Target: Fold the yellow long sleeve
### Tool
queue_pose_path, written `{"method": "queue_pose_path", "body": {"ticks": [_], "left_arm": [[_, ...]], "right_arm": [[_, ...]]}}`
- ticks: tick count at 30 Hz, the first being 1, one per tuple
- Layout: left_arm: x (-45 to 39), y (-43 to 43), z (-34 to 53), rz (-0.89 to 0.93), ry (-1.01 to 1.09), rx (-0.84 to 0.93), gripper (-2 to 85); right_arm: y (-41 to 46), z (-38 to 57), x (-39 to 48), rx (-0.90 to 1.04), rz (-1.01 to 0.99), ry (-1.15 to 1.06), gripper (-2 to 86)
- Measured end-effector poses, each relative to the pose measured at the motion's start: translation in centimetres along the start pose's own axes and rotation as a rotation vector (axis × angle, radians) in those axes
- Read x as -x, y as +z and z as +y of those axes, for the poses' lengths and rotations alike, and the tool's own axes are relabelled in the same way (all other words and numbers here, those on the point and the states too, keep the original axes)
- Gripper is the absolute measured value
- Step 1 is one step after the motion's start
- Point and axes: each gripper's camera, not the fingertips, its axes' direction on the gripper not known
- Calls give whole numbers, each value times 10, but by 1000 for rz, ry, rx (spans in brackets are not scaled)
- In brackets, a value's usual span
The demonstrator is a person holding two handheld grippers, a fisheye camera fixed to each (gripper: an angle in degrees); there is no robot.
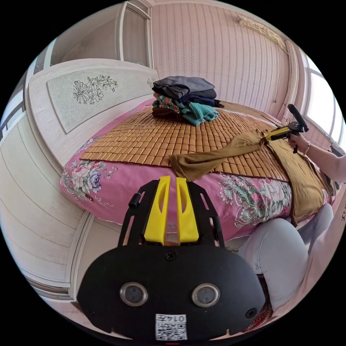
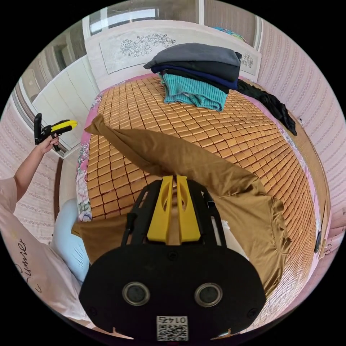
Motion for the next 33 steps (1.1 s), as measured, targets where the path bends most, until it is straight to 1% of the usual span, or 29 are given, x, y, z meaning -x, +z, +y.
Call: {"method": "queue_pose_path", "body": {"ticks": [3, 5, 7, 8, 10, 12, 14, 15, 16, 17, 18, 19, 20, 21, 22, 24, 25, 27, 29, 31, 33], "left_arm": [[-7, 20, -10, -22, 9, 47, 56], [-6, 32, -11, -22, -10, 60, 62], [1, 48, -11, 21, -60, 88, 59], [3, 48, -10, 39, -70, 66, 49], [9, 51, -8, 83, -84, 54, 14], [13, 50, -7, 100, -67, 52, -1], [15, 46, -9, 78, -26, 51, -6], [13, 38, -11, 14, 28, 7, -8], [12, 23, -13, -40, 87, -92, -8], [12, 13, -13, -58, 110, -164, -8], [14, -7, -9, -87, 131, -302, -7], [18, -18, -3, -129, 126, -374, -6], [20, -20, 0, -157, 121, -373, -5], [25, -14, 6, -206, 92, -323, 0], [34, -4, 17, -209, 40, -246, 10], [49, 3, 38, -139, -46, -188, 34], [58, 0, 53, -96, -108, -180, 51], [66, -8, 72, -64, -174, -181, 51], [71, -15, 85, -44, -224, -189, 49], [74, -16, 84, 2, -259, -160, 48], [73, -12, 73, 34, -257, -140, 48]], "right_arm": [[17, -44, 47, -36, -141, -112, 28], [30, -72, 80, -45, -183, -188, 44], [45, -99, 111, -45, -185, -249, 53], [56, -115, 127, -28, -182, -274, 62], [74, -135, 147, 12, -188, -303, 68], [104, -151, 156, 123, -136, -290, 49], [97, -155, 152, 69, -157, -262, 16], [88, -157, 147, 44, -195, -245, 10], [82, -156, 145, 17, -213, -240, 7], [67, -153, 142, -56, -231, -239, 6], [51, -147, 142, -133, -236, -256, 7], [45, -143, 143, -164, -243, -269, 8], [35, -134, 146, -211, -274, -308, 11], [33, -124, 153, -228, -310, -371, 14], [34, -119, 157, -217, -324, -407, 17], [55, -106, 170, -89, -291, -458, 41], [61, -103, 171, -54, -275, -453, 49], [72, -95, 168, 26, -260, -423, 62], [67, -88, 159, 4, -281, -385, 65], [60, -82, 146, -22, -283, -340, 65], [52, -77, 123, -31, -233, -282, 65]]}}
